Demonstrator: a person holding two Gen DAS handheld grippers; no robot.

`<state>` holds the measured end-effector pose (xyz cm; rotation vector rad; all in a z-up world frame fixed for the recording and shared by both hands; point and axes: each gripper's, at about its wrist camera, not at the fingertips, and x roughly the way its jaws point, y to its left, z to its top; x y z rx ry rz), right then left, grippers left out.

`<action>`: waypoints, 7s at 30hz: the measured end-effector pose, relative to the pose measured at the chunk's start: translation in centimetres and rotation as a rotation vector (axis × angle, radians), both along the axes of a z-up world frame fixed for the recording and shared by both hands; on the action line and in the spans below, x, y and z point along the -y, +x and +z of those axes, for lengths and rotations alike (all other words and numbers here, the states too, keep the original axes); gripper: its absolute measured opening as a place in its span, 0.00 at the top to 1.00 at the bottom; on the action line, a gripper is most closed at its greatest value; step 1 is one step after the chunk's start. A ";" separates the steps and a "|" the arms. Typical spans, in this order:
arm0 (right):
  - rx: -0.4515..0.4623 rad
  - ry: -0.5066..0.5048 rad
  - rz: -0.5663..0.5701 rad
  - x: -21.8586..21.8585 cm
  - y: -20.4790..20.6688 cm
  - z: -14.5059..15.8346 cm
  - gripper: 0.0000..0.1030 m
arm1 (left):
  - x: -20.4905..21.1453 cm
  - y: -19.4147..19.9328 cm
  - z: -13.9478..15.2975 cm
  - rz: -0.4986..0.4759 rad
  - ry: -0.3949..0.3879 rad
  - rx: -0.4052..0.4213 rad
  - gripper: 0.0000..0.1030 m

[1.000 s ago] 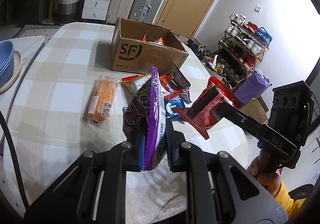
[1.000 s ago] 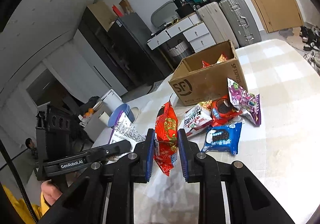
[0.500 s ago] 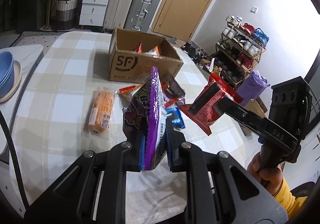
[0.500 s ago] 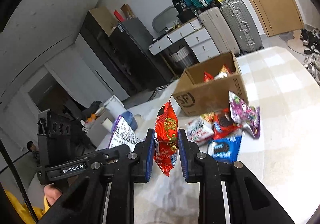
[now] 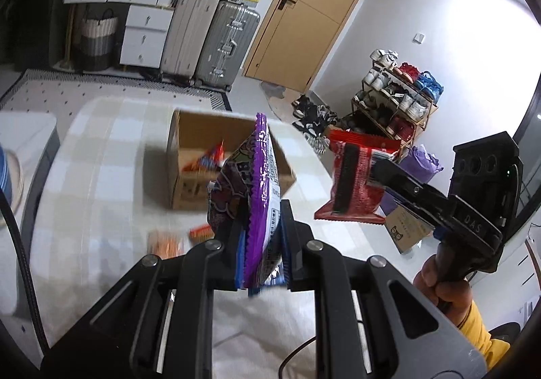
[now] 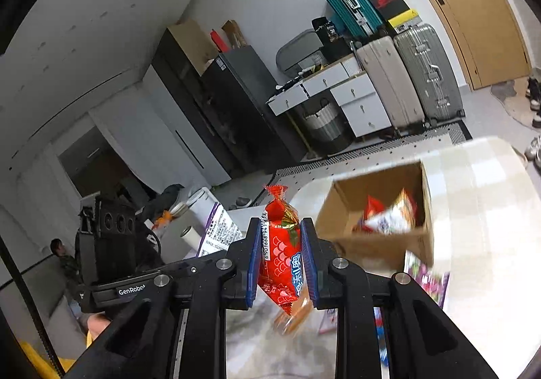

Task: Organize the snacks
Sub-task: 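Carry the purple bag and red wafer pack over the cardboard box with both tools, then open both tools to drop the two bags into the box, then withdraw both tools from the box back toward the snack pile, then grasp the orange bread roll with the left tool while the right tool grasps the blue Oreo pack, then carry the bread roll and blue Oreo pack over the cardboard box with both tools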

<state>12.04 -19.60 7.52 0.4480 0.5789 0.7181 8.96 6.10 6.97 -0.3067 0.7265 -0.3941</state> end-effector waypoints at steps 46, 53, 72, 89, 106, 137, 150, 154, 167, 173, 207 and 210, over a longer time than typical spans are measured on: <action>-0.200 -0.116 -0.059 -2.2 19.8 -9.2 0.77 | 4.6 28.0 -9.0 -0.023 0.189 -0.180 0.87; -0.189 -0.118 -0.067 -2.1 19.5 -8.7 0.76 | 4.8 26.9 -8.4 -0.027 0.196 -0.166 0.87; -0.096 -0.163 -0.065 -1.8 14.2 -5.0 0.61 | 5.7 18.9 -5.3 -0.007 0.216 -0.104 0.86; 0.137 -0.254 -0.107 -1.0 0.3 0.8 0.26 | 6.2 3.2 2.5 0.083 0.247 0.091 0.27; 0.294 -0.267 -0.170 -1.0 -12.5 -3.1 0.01 | 2.3 -12.0 0.6 0.230 0.242 0.171 0.01; -0.064 -0.332 -0.138 -2.2 -7.7 -13.6 0.01 | 0.7 -7.6 -12.3 0.249 0.305 -0.051 0.00; -0.273 -0.448 -0.125 -3.4 -0.5 -19.6 0.01 | -0.8 1.4 -19.4 0.268 0.297 -0.193 0.01; -0.285 -0.507 -0.136 -4.3 0.9 -20.3 0.01 | -0.8 3.9 -21.0 0.258 0.318 -0.222 0.01; -0.319 -0.563 -0.138 -5.4 2.5 -21.4 0.01 | -1.4 7.2 -23.3 0.245 0.354 -0.260 0.08; -0.321 -0.625 -0.156 -6.0 2.5 -21.7 0.01 | -1.7 7.1 -23.1 0.230 0.365 -0.237 0.42; -0.267 -0.325 -0.160 -2.4 -2.8 -18.4 0.56 | -1.8 -1.8 -19.3 0.207 0.293 -0.217 0.67; -0.224 -0.274 -0.160 -1.8 -4.1 -16.5 0.56 | -1.0 -2.8 -18.1 0.193 0.292 -0.190 0.67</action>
